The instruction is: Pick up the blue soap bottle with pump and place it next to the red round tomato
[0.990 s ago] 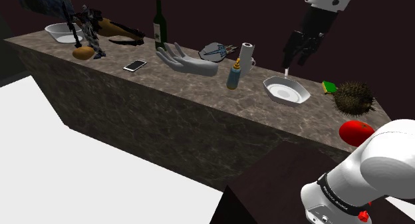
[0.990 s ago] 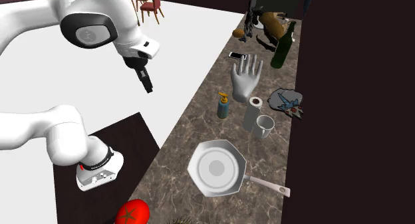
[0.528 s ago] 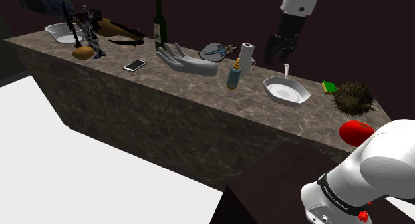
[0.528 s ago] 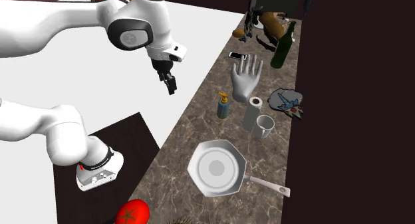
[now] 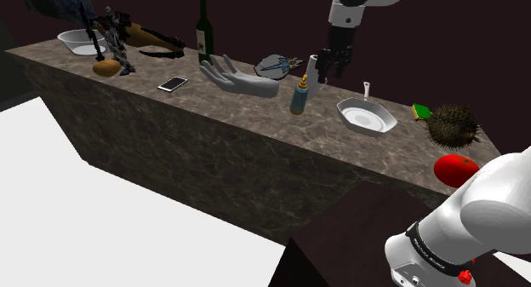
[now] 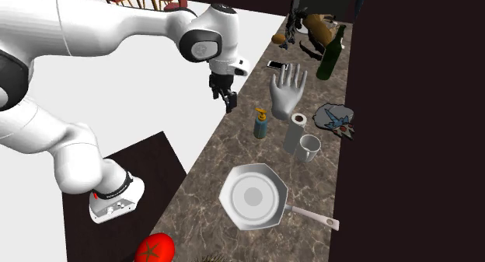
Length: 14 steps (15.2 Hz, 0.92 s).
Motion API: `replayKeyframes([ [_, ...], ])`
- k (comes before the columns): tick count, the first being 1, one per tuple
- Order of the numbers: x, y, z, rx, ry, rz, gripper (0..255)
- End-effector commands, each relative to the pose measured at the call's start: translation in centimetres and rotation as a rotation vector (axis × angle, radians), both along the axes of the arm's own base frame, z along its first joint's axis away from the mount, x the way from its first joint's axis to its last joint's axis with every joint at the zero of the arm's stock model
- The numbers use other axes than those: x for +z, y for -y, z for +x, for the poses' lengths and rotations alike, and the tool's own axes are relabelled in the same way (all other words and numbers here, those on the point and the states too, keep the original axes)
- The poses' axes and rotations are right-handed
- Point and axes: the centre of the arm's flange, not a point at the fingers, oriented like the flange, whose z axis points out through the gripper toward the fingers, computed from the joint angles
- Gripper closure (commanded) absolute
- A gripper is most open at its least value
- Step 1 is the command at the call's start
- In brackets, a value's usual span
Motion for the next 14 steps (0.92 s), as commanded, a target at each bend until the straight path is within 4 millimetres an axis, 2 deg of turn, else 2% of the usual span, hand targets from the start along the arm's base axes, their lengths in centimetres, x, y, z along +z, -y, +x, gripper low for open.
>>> replayKeyframes([
  [1,-1.2,0.8,2.4,0.015,-0.015,-0.010,0],
  [14,-9.5,4.1,18.3,0.104,-0.109,-0.075,0],
])
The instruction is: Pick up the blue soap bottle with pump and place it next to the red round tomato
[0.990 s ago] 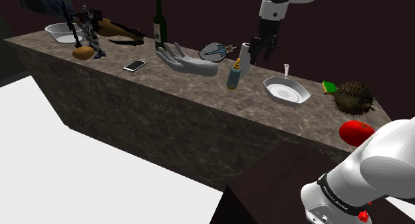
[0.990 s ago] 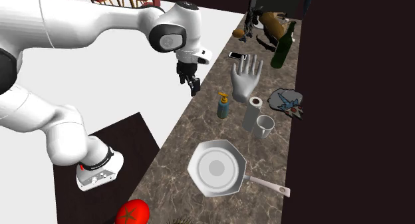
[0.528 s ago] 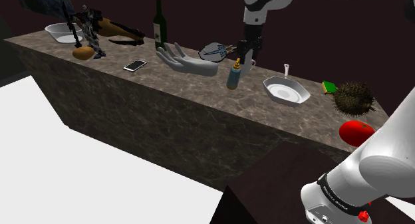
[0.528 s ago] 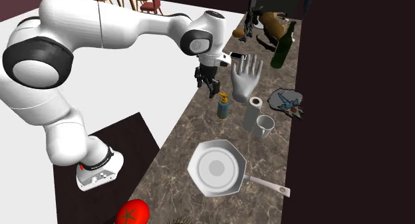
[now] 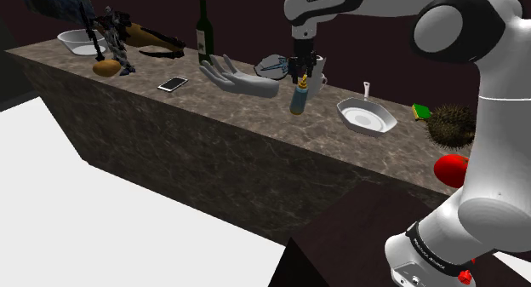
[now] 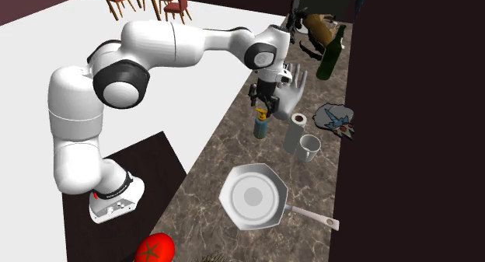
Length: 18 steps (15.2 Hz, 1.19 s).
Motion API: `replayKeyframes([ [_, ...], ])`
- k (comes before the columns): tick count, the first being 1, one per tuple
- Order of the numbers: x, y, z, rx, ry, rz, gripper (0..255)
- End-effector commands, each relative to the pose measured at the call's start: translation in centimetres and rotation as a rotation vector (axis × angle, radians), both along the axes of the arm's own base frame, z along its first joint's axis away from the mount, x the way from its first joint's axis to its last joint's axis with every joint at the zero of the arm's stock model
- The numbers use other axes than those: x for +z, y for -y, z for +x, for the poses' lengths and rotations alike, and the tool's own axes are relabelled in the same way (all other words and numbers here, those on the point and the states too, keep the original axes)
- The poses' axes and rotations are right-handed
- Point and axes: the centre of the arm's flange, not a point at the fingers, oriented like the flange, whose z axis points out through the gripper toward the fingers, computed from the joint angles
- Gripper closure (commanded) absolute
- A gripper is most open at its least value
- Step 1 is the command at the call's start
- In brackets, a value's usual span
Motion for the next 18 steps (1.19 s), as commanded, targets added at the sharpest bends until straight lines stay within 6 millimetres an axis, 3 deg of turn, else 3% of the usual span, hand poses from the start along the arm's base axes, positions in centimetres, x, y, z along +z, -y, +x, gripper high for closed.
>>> replayKeyframes([
  [1,-1.4,0.5,2.3,0.014,-0.015,-0.010,0],
  [9,-5.6,0.9,1.9,0.017,-0.017,-0.012,0],
  [17,-5.6,0.9,1.9,0.017,-0.017,-0.012,0],
  [18,-5.6,0.9,1.9,0.017,-0.017,-0.012,255],
])
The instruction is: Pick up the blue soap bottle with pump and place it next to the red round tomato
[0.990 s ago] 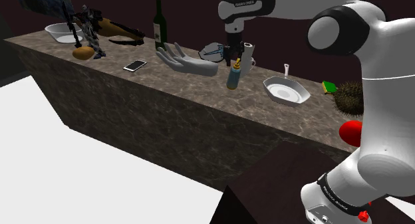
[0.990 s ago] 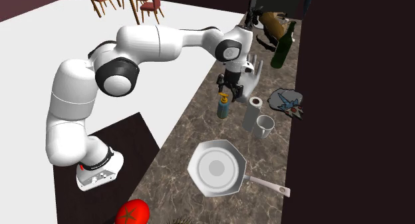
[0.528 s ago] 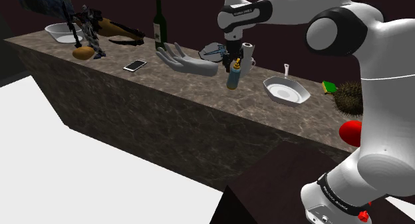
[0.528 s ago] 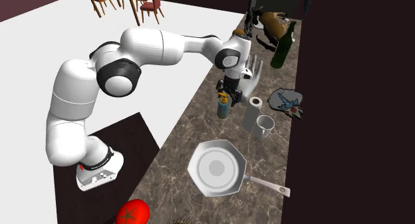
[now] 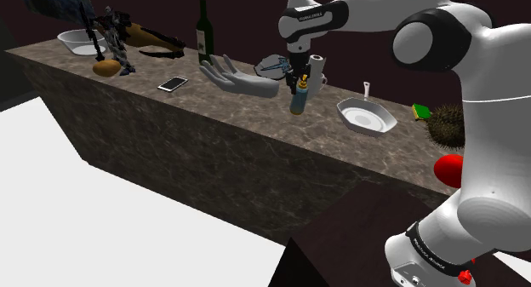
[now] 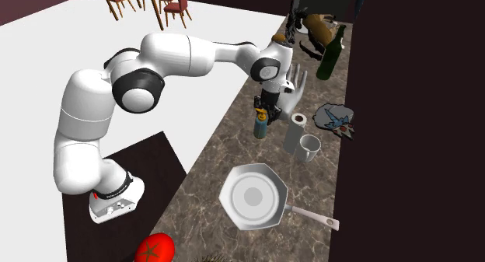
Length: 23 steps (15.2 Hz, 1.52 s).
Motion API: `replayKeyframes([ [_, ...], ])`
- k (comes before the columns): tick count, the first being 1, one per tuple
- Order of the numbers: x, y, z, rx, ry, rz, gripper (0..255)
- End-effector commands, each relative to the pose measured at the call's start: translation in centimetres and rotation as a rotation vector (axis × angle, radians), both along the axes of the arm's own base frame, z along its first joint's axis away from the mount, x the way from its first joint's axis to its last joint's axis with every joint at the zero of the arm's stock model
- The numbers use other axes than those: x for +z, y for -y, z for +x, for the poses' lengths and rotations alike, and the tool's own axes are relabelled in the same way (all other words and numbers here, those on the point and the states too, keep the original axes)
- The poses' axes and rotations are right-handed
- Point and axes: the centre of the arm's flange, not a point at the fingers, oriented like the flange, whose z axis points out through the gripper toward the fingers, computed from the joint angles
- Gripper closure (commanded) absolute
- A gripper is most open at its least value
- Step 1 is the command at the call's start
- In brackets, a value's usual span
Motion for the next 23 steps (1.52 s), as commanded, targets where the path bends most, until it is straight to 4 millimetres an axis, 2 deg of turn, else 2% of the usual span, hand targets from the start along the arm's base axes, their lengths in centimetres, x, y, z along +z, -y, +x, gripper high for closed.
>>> replayKeyframes([
  [1,0.0,0.0,0.0,0.000,-0.001,0.000,255],
  [9,0.0,0.0,0.0,0.000,-0.001,0.000,255],
  [23,7.4,0.0,0.0,0.000,-0.001,0.000,255],
])
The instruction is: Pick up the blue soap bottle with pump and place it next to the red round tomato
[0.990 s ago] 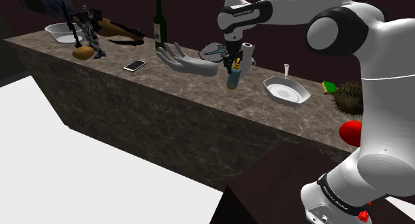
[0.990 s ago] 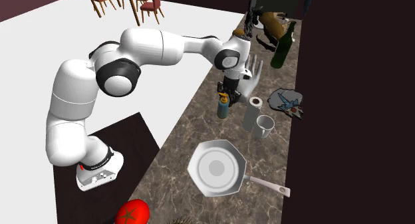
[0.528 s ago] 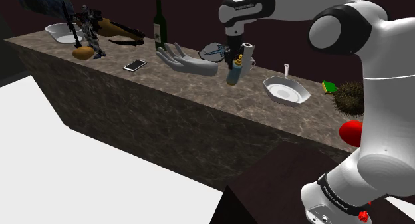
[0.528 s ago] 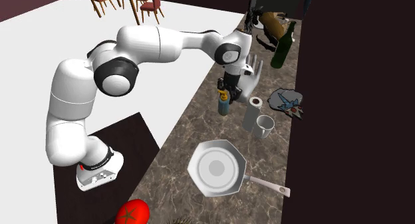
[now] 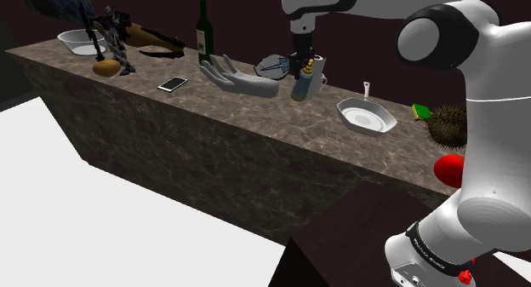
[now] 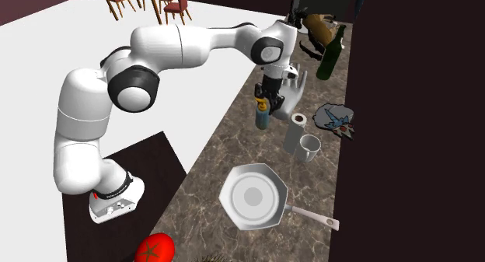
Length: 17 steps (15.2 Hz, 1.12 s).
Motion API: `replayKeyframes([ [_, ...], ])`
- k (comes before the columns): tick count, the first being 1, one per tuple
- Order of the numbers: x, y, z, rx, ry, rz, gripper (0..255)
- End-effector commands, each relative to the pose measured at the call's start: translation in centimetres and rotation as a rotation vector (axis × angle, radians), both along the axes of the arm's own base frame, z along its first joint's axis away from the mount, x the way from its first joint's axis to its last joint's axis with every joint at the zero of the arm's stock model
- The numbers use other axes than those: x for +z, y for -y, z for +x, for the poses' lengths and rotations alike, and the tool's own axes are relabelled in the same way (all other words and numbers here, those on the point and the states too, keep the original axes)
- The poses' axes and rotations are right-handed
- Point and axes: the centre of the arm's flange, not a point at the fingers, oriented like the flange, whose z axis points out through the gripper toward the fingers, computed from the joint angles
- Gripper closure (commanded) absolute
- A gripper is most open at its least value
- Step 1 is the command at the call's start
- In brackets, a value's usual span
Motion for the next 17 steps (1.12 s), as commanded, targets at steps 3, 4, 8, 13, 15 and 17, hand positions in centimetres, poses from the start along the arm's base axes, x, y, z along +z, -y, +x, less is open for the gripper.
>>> replayKeyframes([
  [3,2.1,0.0,0.0,0.000,0.000,0.000,255],
  [4,2.6,0.0,0.0,0.000,0.000,0.000,255],
  [8,4.7,0.0,0.0,0.000,0.000,0.000,255],
  [13,7.4,0.0,0.0,0.000,0.000,0.000,255],
  [15,8.4,0.0,0.0,0.000,0.000,0.000,255],
  [17,9.5,0.0,0.0,0.000,0.000,0.000,255],
])
